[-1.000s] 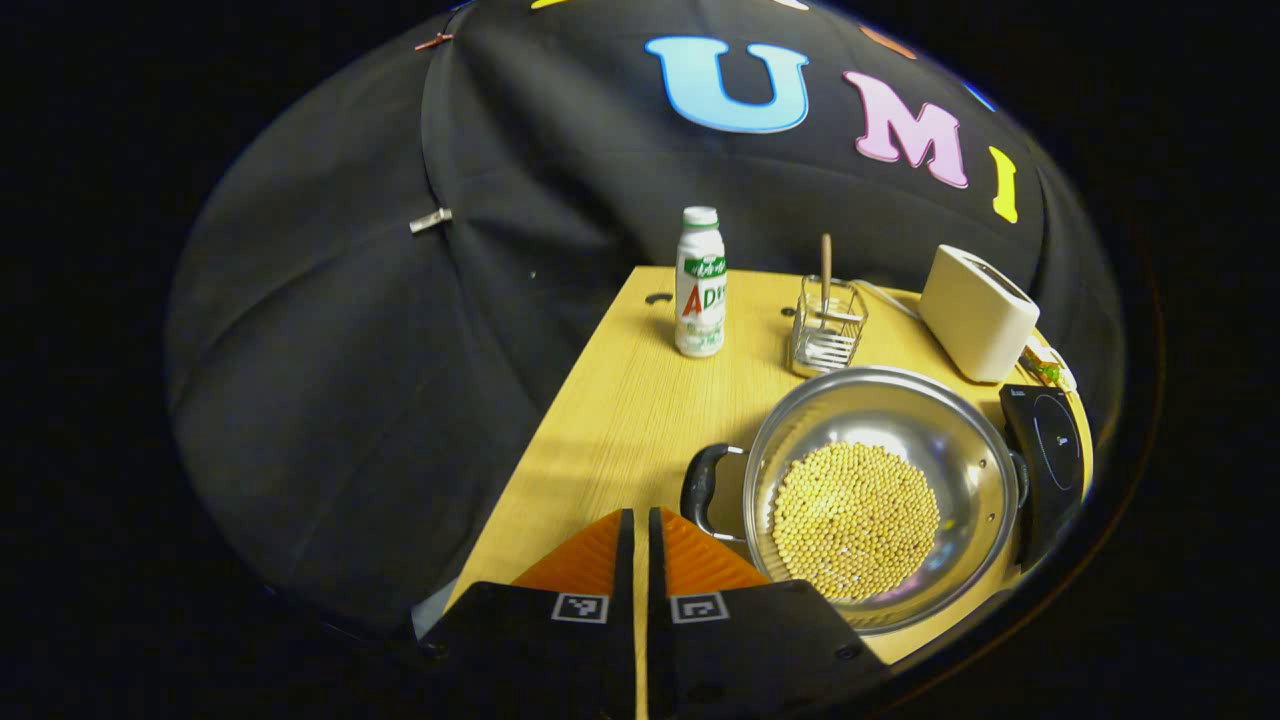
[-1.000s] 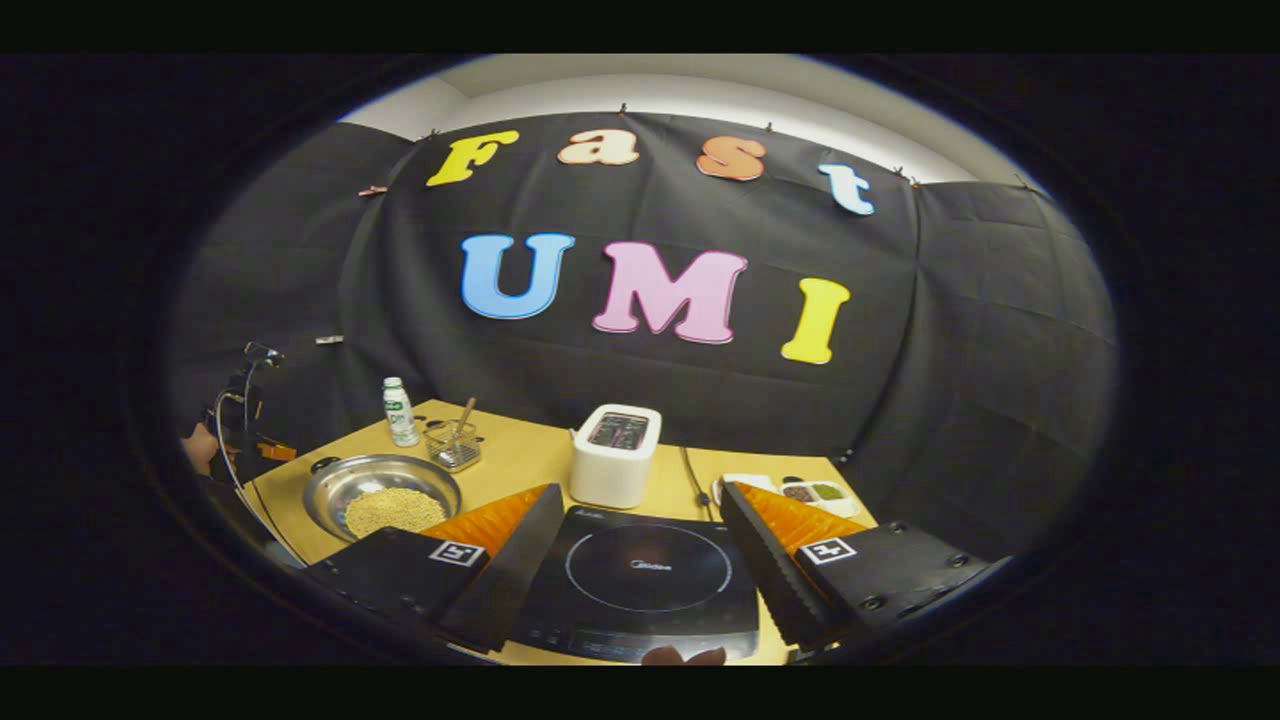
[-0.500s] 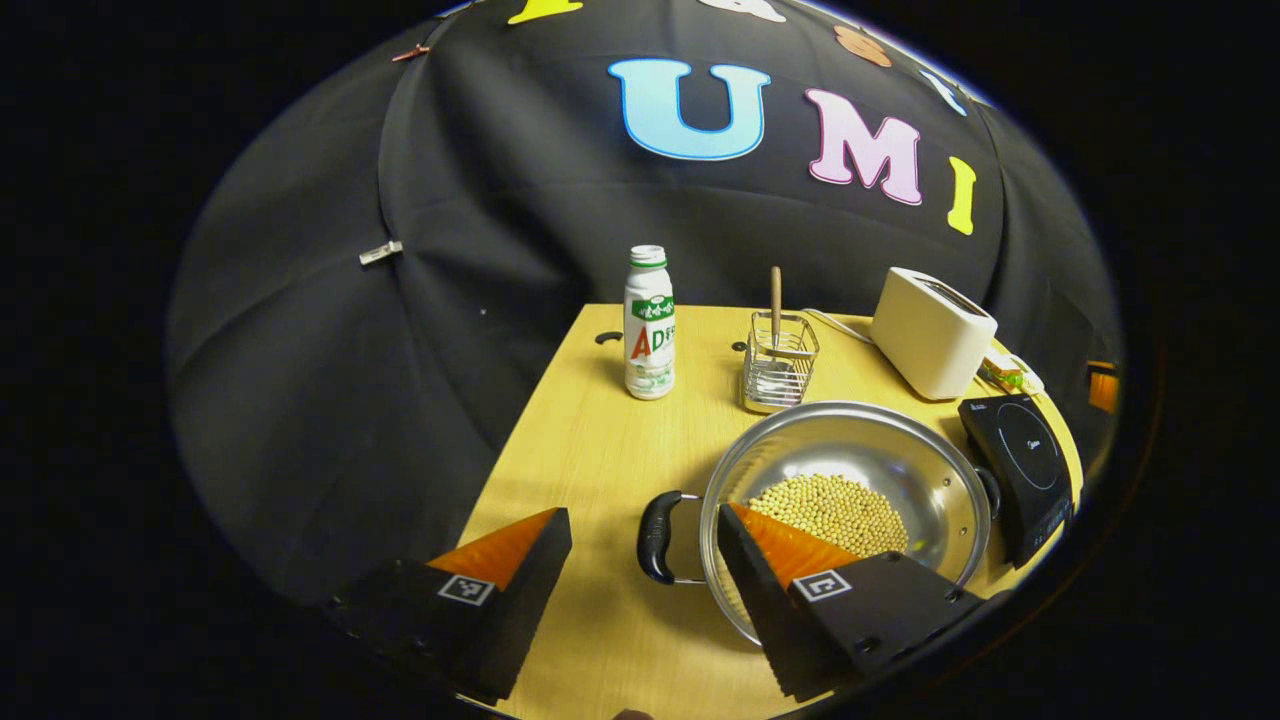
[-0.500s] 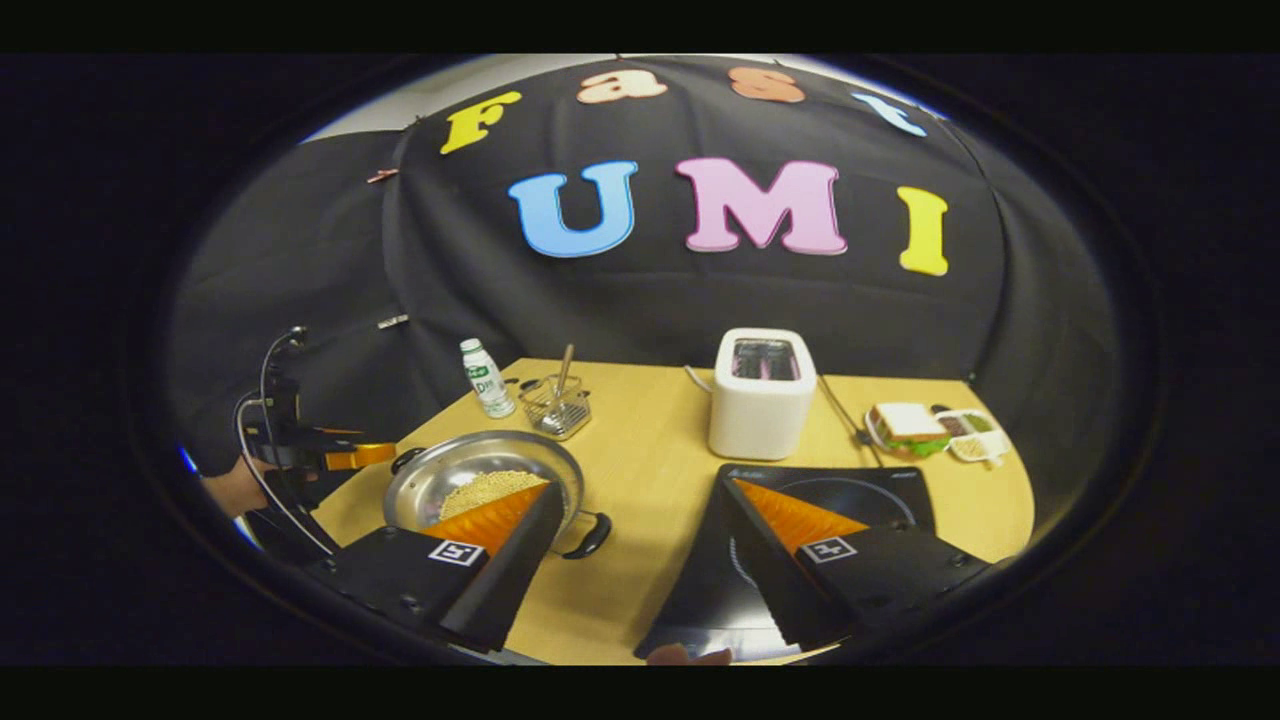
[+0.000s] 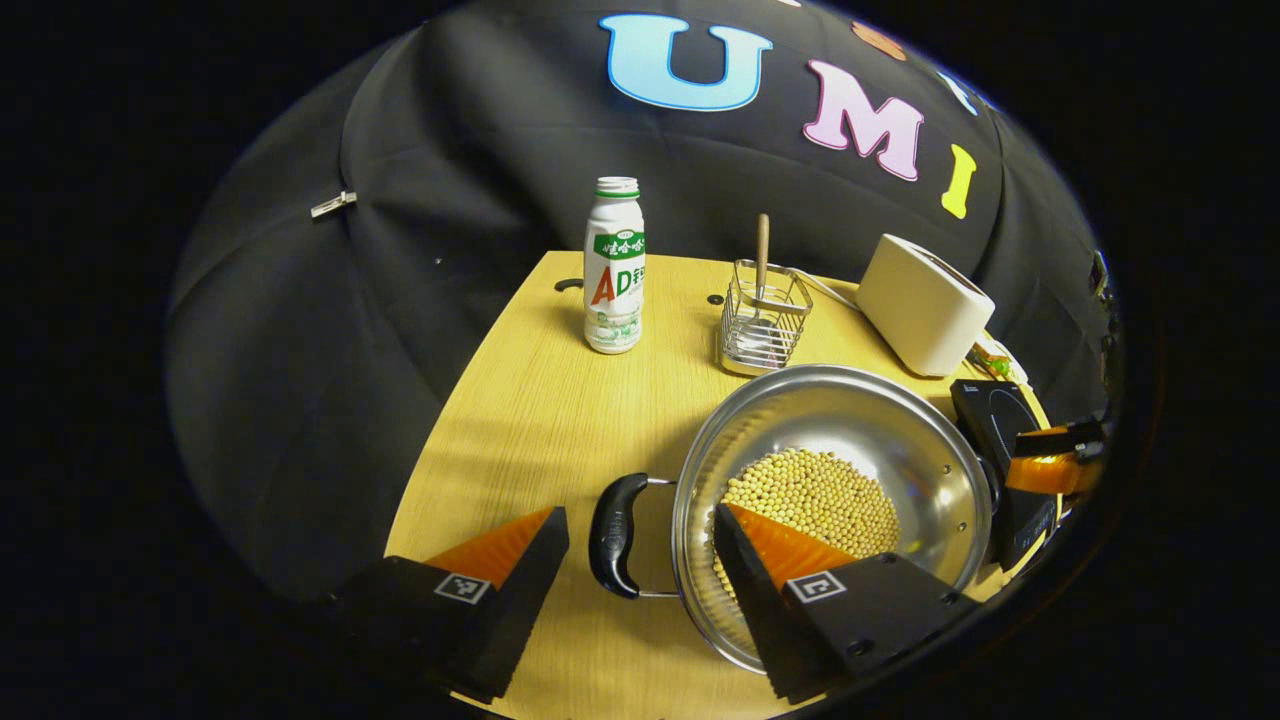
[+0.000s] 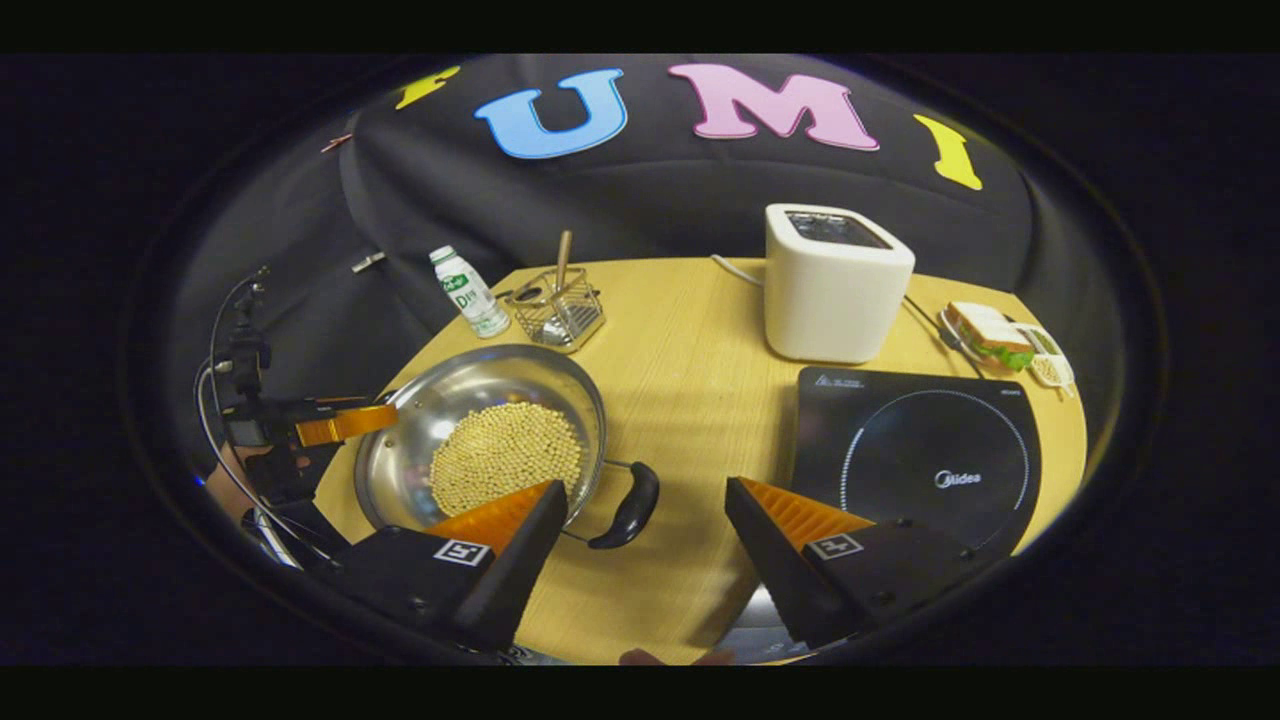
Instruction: First push the handle of the pot to place it horizontally, then grasp the pot with both hands and set it on the induction cooktop.
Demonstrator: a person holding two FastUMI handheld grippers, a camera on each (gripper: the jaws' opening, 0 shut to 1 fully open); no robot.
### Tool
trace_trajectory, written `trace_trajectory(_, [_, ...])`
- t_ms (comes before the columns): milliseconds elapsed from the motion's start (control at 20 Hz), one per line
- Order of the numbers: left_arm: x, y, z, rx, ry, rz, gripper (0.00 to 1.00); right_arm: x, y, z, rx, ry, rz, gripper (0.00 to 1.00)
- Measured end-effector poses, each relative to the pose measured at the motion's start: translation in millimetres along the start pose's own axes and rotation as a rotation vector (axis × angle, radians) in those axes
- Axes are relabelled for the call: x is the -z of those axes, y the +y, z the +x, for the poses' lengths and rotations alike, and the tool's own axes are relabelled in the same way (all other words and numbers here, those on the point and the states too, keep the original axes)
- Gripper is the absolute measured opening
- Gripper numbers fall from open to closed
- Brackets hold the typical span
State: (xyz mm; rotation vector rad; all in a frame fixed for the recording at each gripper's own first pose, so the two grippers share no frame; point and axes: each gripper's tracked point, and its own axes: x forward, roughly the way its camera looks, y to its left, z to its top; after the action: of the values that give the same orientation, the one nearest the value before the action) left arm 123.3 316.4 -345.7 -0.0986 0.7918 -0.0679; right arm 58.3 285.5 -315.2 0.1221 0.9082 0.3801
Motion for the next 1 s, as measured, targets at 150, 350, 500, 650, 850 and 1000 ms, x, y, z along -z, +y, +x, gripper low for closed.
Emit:
trace_trajectory(150, [-0.4, 2.8, 7.7, -0.006, 0.016, 0.016, 0.89, 9.0, 9.7, 17.6, -0.008, 0.040, 0.047, 0.99])
trace_trajectory(350, [4.5, -1.4, 16.4, 0.017, 0.041, 0.016, 0.85, 15.9, 8.3, 38.0, 0.024, 0.080, 0.121, 0.98])
trace_trajectory(500, [3.8, -2.4, 23.4, 0.018, 0.043, 0.015, 0.79, 17.4, 6.9, 53.3, 0.058, 0.095, 0.196, 0.90])
trace_trajectory(650, [7.8, -2.4, 27.1, 0.015, 0.056, 0.017, 0.71, 19.3, 4.7, 64.9, 0.076, 0.104, 0.206, 0.88])
trace_trajectory(850, [11.2, -2.2, 29.1, 0.019, 0.050, 0.015, 0.70, 24.3, 6.4, 69.1, 0.088, 0.101, 0.195, 0.63])
trace_trajectory(1000, [13.8, -3.5, 28.2, 0.032, 0.057, 0.013, 0.67, 20.4, 5.2, 70.8, 0.091, 0.096, 0.200, 0.60])
